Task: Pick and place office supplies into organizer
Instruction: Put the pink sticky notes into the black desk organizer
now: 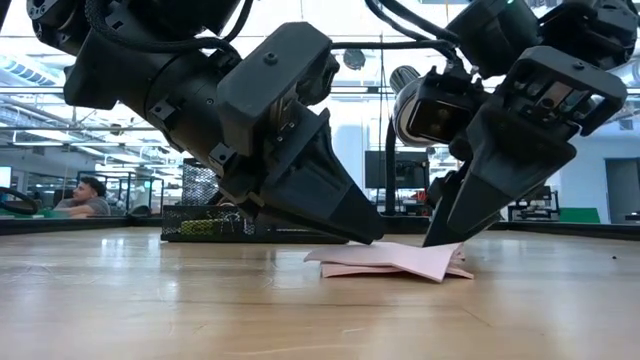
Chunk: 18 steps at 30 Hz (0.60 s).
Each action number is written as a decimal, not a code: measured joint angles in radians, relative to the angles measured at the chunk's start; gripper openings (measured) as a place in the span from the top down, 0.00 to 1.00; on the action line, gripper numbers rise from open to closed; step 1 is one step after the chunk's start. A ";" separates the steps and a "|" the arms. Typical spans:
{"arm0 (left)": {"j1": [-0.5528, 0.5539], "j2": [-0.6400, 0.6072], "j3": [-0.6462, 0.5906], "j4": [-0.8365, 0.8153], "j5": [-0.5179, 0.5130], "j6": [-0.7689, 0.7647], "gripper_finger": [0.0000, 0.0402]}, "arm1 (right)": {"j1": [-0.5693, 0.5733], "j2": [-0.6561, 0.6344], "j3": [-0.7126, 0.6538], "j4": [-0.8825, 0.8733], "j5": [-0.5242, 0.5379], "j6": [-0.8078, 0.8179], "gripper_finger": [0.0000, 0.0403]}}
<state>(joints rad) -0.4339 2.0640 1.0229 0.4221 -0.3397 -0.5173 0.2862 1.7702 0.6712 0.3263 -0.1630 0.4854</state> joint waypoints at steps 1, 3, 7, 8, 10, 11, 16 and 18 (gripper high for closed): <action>0.000 0.000 0.000 0.000 0.000 0.000 0.79 | -0.005 0.000 0.000 0.000 -0.005 -0.001 0.40; 0.000 0.000 0.000 0.000 0.000 0.000 0.79 | -0.011 0.000 0.000 0.000 -0.021 -0.006 0.40; 0.008 0.000 0.000 0.002 -0.001 0.041 0.79 | -0.020 0.000 -0.001 0.003 -0.052 -0.007 0.40; 0.013 0.000 0.000 0.006 -0.001 0.052 0.79 | -0.020 0.000 -0.001 0.003 -0.051 -0.007 0.40; 0.029 0.000 0.000 0.026 -0.001 0.077 0.79 | -0.020 0.000 -0.001 0.003 -0.052 -0.007 0.40; 0.036 0.000 0.000 0.039 -0.001 0.091 0.79 | -0.020 0.000 -0.001 0.002 -0.052 -0.007 0.40; 0.061 -0.001 0.000 0.074 0.033 0.171 0.79 | -0.021 0.000 -0.001 0.000 -0.070 -0.010 0.40; 0.061 -0.011 0.003 0.088 0.079 0.225 0.79 | -0.021 0.000 -0.001 -0.002 -0.074 -0.006 0.40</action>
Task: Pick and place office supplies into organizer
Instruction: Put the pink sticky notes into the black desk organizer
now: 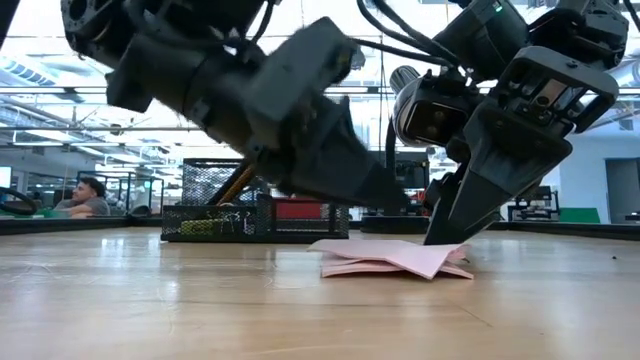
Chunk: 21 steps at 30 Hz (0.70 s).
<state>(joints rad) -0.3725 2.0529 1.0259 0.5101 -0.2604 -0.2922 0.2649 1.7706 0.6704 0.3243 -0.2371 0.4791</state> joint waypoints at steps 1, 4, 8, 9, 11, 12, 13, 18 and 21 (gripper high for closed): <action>0.000 -0.008 0.006 -0.001 0.021 0.025 0.79 | -0.001 0.000 0.000 -0.003 -0.002 0.003 0.40; -0.013 -0.052 0.013 -0.050 0.063 0.055 0.79 | -0.010 0.000 0.000 -0.007 -0.031 0.006 0.40; -0.067 -0.103 0.014 -0.200 0.103 0.023 0.79 | -0.012 0.000 0.000 -0.013 -0.032 0.006 0.40; -0.081 -0.105 0.014 -0.223 0.104 0.003 0.79 | -0.014 0.000 0.000 -0.013 -0.033 0.006 0.40; -0.110 -0.102 0.014 -0.260 0.105 -0.029 0.79 | -0.018 0.000 0.000 -0.004 -0.038 0.007 0.40; -0.121 -0.094 0.014 -0.260 0.104 -0.037 0.79 | -0.018 0.000 0.000 -0.003 -0.038 0.007 0.40; -0.131 -0.083 0.014 -0.248 0.103 -0.045 0.79 | -0.022 0.000 0.000 -0.003 -0.039 0.007 0.40; -0.142 -0.048 0.014 -0.225 0.062 -0.077 0.79 | -0.024 0.000 0.000 0.005 -0.037 0.010 0.40; -0.132 -0.015 0.014 -0.225 0.080 -0.084 0.79 | -0.024 -0.001 0.000 0.007 -0.037 0.016 0.40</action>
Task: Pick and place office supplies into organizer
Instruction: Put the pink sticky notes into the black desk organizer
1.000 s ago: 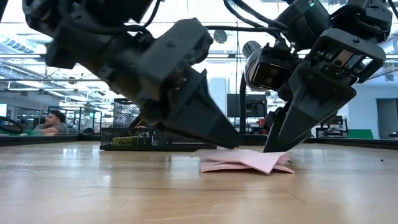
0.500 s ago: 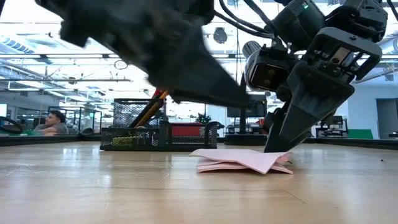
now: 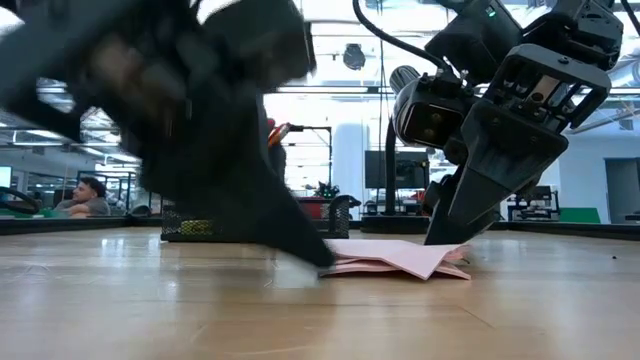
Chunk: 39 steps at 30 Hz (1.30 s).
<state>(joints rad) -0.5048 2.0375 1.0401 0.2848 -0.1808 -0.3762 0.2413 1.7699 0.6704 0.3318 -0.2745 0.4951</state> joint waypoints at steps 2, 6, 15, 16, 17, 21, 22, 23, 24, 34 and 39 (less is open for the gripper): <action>0.007 0.016 0.000 0.012 0.019 -0.004 0.79 | 0.000 0.000 0.000 0.000 0.000 0.000 0.40; 0.030 0.030 0.002 0.029 0.030 -0.005 0.79 | -0.001 0.000 0.000 -0.001 -0.014 -0.003 0.40; 0.103 0.036 0.001 0.062 0.031 0.025 0.79 | -0.001 0.000 0.000 0.000 -0.015 -0.016 0.40; 0.107 0.036 0.001 0.061 0.029 0.023 0.79 | -0.001 0.000 0.000 0.001 -0.015 -0.017 0.40; 0.109 0.036 0.001 0.061 0.028 0.023 0.79 | -0.001 0.000 0.000 0.001 -0.015 -0.018 0.40; 0.109 0.036 0.000 0.061 0.023 0.024 0.79 | -0.011 0.000 0.001 0.001 -0.019 -0.021 0.40; 0.109 0.036 0.000 0.061 0.023 0.024 0.79 | -0.013 0.000 0.001 0.002 -0.020 -0.024 0.40; 0.109 0.036 0.000 0.061 0.023 0.024 0.79 | -0.015 0.000 0.001 0.004 -0.022 -0.030 0.40; 0.109 0.036 0.000 0.060 0.023 0.023 0.79 | -0.017 0.000 0.001 0.008 -0.021 -0.038 0.40; 0.079 0.036 0.000 0.049 0.041 0.024 0.79 | -0.026 0.002 -0.001 0.075 -0.009 -0.091 0.40; 0.057 0.036 0.000 0.051 0.085 0.011 0.79 | -0.034 0.003 -0.001 0.092 0.001 -0.104 0.40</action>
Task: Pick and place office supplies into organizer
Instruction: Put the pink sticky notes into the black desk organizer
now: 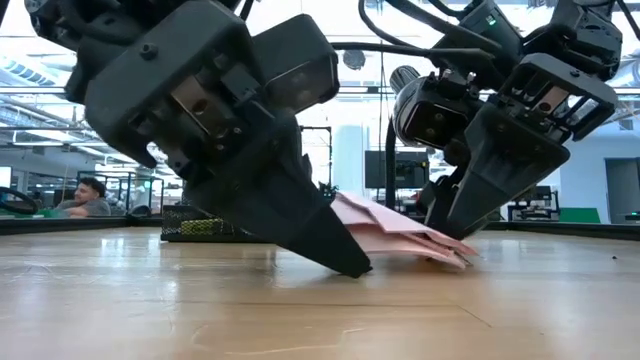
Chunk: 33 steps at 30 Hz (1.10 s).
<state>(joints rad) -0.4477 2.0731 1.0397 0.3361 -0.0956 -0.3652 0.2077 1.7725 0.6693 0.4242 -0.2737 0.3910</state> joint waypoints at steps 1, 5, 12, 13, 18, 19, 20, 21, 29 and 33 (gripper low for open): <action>0.000 0.000 0.000 0.000 0.004 -0.001 0.79 | 0.000 0.000 0.000 0.004 0.004 -0.008 0.40; 0.009 0.000 0.000 0.002 0.009 0.000 0.79 | -0.005 0.000 0.000 0.022 0.012 -0.018 0.40; 0.019 0.000 0.000 0.006 0.013 0.008 0.79 | -0.005 0.000 0.000 0.040 0.069 -0.091 0.40; 0.019 0.000 0.000 0.006 0.013 0.013 0.79 | -0.005 0.000 0.000 0.045 0.070 -0.102 0.40; 0.014 0.000 0.000 0.006 0.003 0.016 0.79 | -0.005 0.000 0.000 0.051 0.074 -0.150 0.40; 0.014 0.000 0.000 0.006 0.002 0.016 0.79 | -0.005 0.000 0.000 0.051 0.075 -0.157 0.40; 0.014 0.000 0.000 0.006 -0.001 0.016 0.79 | -0.003 0.000 0.000 0.051 0.080 -0.164 0.40; 0.013 0.000 0.000 0.006 -0.004 0.016 0.79 | -0.003 0.000 0.000 0.051 0.093 -0.168 0.40; 0.010 0.000 0.002 -0.040 -0.054 -0.019 0.79 | -0.003 -0.001 0.000 0.061 0.151 -0.222 0.40; 0.010 -0.002 0.003 -0.081 -0.145 -0.029 0.79 | 0.004 -0.001 0.000 0.066 0.151 -0.259 0.40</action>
<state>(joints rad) -0.4381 2.0716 1.0424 0.2552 -0.2402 -0.3939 0.2116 1.7714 0.6689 0.4898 -0.1230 0.1324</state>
